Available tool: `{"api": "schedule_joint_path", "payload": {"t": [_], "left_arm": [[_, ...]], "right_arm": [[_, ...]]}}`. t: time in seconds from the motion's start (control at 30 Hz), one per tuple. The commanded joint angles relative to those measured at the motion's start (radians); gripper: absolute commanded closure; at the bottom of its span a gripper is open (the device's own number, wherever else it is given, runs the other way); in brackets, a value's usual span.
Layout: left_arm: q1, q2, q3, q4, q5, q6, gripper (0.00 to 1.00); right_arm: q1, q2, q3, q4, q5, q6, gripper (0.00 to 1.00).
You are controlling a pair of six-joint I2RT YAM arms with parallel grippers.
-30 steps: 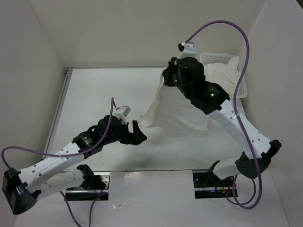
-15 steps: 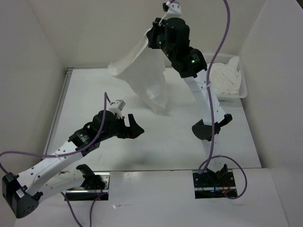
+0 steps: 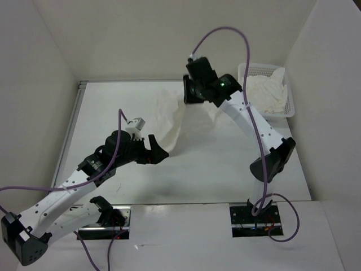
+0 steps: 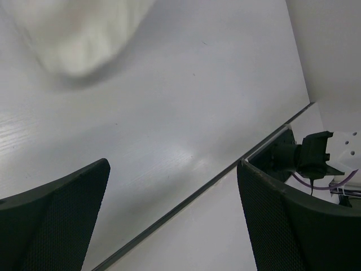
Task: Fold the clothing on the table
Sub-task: Flatten the skirt out, then fold the skirt
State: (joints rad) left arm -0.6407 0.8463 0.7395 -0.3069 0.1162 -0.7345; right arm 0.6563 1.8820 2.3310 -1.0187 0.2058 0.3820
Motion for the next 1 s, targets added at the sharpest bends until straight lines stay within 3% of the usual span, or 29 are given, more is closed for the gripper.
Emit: {"api": "schedule_joint_path", "payload": {"t": [0.0, 0.07, 0.1, 0.17, 0.3, 0.5, 0.6, 0.8, 0.83, 0.97], "left_arm": [[0.009, -0.013, -0.003, 0.022, 0.030, 0.017, 0.00], [0.018, -0.024, -0.026, 0.022, 0.030, 0.017, 0.00], [0.018, -0.024, -0.026, 0.034, 0.042, 0.017, 0.00], [0.027, -0.024, -0.048, 0.043, 0.051, 0.017, 0.00], [0.027, 0.054, -0.048, 0.052, 0.060, 0.017, 0.00], [0.027, 0.223, -0.057, 0.063, -0.126, -0.020, 0.00], [0.088, 0.235, -0.057, 0.074, -0.230, -0.071, 0.00], [0.223, 0.314, -0.057, 0.150, -0.130, -0.062, 0.20], [0.258, 0.336, -0.057, 0.178, -0.104, -0.049, 0.30], [0.321, 0.480, -0.081, 0.294, 0.043, -0.040, 0.51]], "right_arm": [[0.011, -0.267, -0.420, -0.011, -0.078, 0.063, 0.64], [0.011, -0.360, -0.625, -0.011, -0.115, 0.118, 0.39], [0.011, -0.442, -0.677, -0.011, -0.138, 0.138, 0.34], [0.037, -0.524, -0.807, -0.011, -0.157, 0.199, 0.32], [0.037, -0.697, -0.897, 0.012, -0.163, 0.277, 0.32], [0.037, -0.722, -0.963, 0.109, -0.144, 0.290, 0.31], [0.037, -0.704, -1.025, 0.199, -0.160, 0.279, 0.31], [0.037, -0.679, -1.092, 0.305, -0.181, 0.279, 0.31], [0.037, -0.679, -1.102, 0.318, -0.181, 0.279, 0.31], [0.037, -0.688, -1.121, 0.318, -0.181, 0.279, 0.31]]}}
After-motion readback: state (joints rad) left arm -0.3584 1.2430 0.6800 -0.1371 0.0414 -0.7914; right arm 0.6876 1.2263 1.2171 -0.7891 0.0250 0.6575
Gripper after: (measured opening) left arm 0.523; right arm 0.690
